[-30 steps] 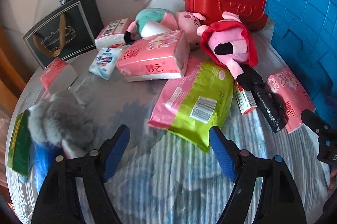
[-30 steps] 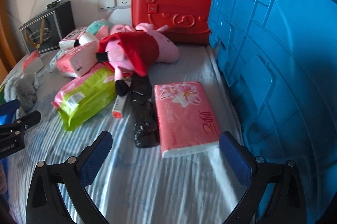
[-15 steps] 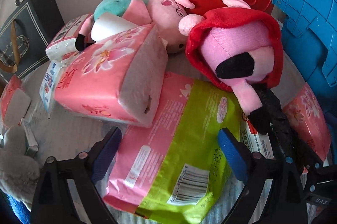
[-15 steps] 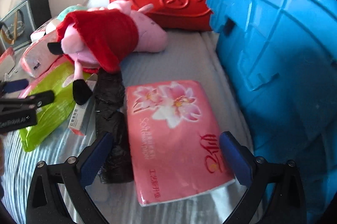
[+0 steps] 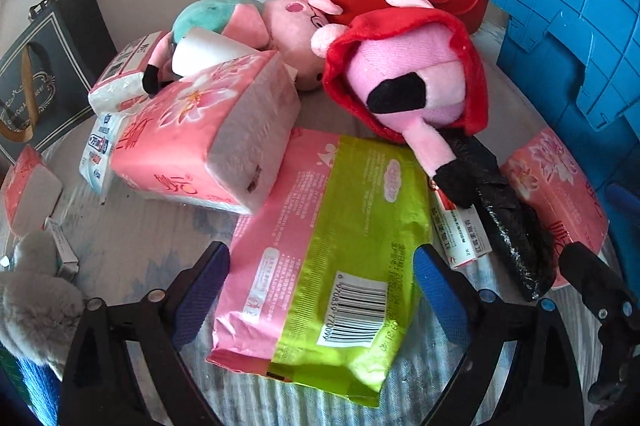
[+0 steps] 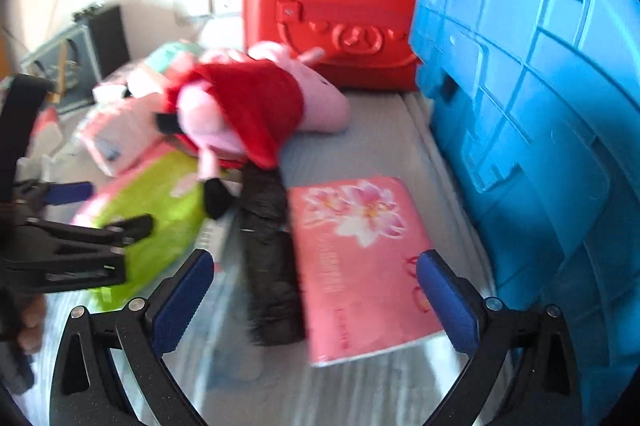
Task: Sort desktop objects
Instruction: 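Grasp the pink-green wipes pack with left tool while right tool grasps black bag roll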
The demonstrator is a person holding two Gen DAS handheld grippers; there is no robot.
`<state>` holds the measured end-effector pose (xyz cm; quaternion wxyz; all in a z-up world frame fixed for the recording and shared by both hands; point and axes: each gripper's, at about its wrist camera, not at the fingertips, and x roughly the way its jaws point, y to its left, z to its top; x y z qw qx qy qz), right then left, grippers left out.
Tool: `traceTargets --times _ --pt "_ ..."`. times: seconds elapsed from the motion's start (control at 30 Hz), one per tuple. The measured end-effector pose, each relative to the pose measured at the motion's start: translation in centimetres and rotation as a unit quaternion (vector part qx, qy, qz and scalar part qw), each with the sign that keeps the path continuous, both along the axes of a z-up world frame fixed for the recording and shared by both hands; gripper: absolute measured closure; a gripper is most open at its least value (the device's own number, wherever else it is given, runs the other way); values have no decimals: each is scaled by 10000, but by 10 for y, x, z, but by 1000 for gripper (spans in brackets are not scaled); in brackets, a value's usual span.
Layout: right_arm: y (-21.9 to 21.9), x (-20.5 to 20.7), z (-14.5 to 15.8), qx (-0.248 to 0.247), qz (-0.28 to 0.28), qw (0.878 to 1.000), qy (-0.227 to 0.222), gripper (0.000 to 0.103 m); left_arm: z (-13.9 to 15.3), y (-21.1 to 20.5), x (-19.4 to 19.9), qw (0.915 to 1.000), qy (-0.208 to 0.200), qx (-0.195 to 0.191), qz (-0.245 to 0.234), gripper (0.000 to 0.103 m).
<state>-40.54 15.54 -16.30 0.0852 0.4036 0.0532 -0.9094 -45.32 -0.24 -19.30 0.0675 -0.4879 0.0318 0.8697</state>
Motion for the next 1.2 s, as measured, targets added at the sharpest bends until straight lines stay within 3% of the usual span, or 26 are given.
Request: traceTargets --times 0.1,0.17,0.33,0.57,0.77,0.97,1.17,1.2 --pt "-6 -4 -2 -198 107 9994 -265 50 -10 13 -4 9991 -62 -419 -86 8" --pt "-7 -11 -10 -357 156 9979 -523 53 -16 23 -7 9986 -25 -513 -125 2" --pt "-19 -25 -32 -247 229 9960 -827 65 -23 27 -10 9982 78 -589 5 2" --pt "-23 -37 -49 88 187 9951 -968 66 -21 11 10 9982 -9 -419 426 19" --pt "-27 -5 -54 -282 395 9904 -1291 68 -18 -8 64 9962 -205 -329 780 20" --pt "-24 31 -52 -127 488 9875 -1495 68 -16 -21 109 9951 -415 -171 875 16" --pt "-21 36 -49 -72 485 9862 -1581 61 -3 -38 96 9935 -494 98 1023 16" --pt "-20 34 -48 -41 489 9866 -1554 54 -1 -40 92 9934 -458 123 1046 16"
